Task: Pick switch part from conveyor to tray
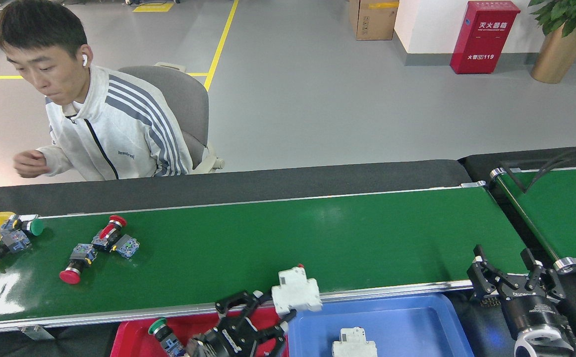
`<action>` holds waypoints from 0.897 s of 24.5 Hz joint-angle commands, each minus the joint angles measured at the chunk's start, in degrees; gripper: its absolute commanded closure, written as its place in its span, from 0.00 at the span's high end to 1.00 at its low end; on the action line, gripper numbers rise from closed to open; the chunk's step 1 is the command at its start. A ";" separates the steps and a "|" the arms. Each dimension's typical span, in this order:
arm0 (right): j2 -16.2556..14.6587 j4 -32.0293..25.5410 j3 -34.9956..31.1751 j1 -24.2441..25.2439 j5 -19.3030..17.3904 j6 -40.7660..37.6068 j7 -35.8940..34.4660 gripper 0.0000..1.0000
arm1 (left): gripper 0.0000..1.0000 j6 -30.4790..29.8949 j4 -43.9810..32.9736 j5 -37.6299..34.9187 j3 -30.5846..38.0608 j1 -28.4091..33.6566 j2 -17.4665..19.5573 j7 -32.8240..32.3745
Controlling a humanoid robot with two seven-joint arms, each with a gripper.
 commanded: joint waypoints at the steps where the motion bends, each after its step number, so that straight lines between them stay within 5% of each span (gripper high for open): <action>1: -1.31 -1.07 -0.28 -0.39 -0.12 -0.17 -0.48 0.98 | 1.00 0.61 -1.37 0.05 -0.22 0.86 -0.51 -0.57; 7: -2.02 -2.65 -0.19 -0.12 -0.21 -0.25 -0.13 0.98 | 1.00 3.69 -2.07 0.75 3.82 0.68 -1.74 -0.39; 16: -2.02 -9.33 3.86 4.89 0.76 -1.57 0.14 0.98 | 1.00 5.18 0.74 6.90 46.89 -0.72 0.63 -0.22; 22: -2.02 -16.72 8.16 11.39 0.76 -3.59 0.14 0.98 | 1.00 5.18 9.53 7.08 54.45 0.16 5.47 -0.22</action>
